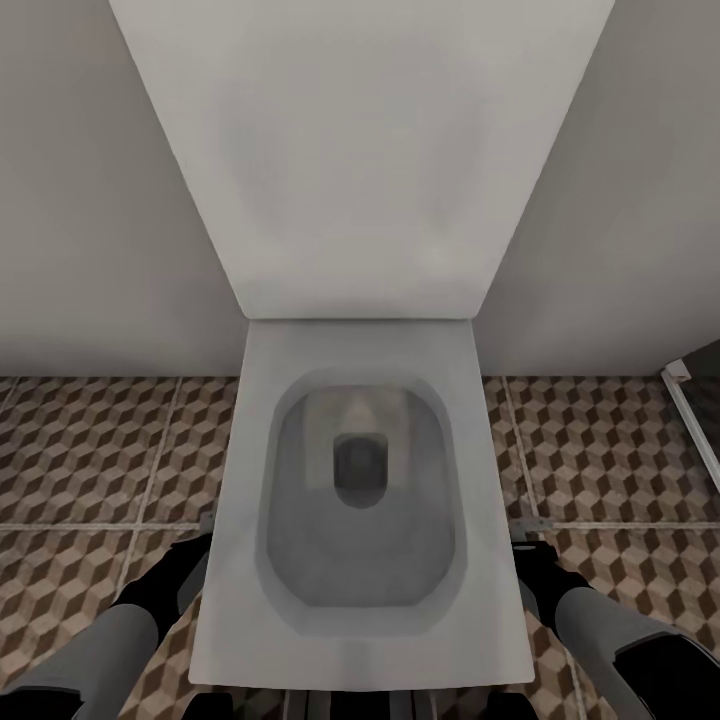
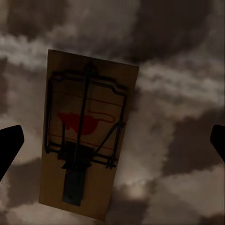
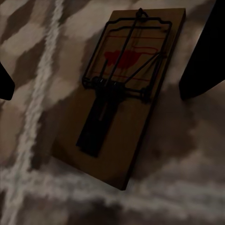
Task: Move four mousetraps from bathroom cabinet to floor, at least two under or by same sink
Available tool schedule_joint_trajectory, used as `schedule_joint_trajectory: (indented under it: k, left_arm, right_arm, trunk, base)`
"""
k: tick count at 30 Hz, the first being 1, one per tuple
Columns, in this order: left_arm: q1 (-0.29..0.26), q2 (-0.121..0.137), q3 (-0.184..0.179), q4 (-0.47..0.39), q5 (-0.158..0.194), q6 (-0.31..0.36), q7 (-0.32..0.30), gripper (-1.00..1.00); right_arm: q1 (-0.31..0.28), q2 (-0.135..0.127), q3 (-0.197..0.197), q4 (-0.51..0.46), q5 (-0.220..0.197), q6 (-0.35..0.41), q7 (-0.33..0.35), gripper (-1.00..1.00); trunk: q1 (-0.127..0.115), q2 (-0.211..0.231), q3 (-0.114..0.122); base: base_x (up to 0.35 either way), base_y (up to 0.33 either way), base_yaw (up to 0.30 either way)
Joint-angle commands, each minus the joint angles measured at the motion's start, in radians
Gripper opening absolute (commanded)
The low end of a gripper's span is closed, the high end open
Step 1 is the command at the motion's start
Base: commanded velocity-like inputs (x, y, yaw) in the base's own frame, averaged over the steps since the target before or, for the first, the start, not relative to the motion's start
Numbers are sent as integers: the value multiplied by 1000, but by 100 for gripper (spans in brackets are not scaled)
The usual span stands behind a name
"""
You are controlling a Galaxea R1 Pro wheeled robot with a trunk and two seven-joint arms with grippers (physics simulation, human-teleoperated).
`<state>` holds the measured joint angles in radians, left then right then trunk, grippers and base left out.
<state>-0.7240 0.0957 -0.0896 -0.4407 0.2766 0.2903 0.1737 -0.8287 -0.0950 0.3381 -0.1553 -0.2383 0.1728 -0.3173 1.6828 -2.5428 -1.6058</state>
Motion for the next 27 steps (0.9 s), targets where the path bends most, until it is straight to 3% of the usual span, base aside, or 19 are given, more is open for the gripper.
schedule_joint_trajectory:
  k: [1, 10, 27]
  left_arm:
    - [0, 2, -8, -2, 11, 5, 9, 100]
    - [0, 7, -7, -5, 11, 6, 15, 100]
    - [0, 9, -7, -6, 10, 4, 16, 100]
  right_arm:
    - [0, -1, 8, -3, -10, 7, -3, 100]
    - [0, -2, 8, -3, -10, 6, -3, 100]
    - [0, -2, 9, -3, -10, 5, 6, 100]
  trunk:
    - [0, 0, -1]
    - [0, 0, -1]
    - [0, 0, -1]
  base:
    - [0, 0, 0]
    - [-157, 0, 0]
    - [-332, 0, 0]
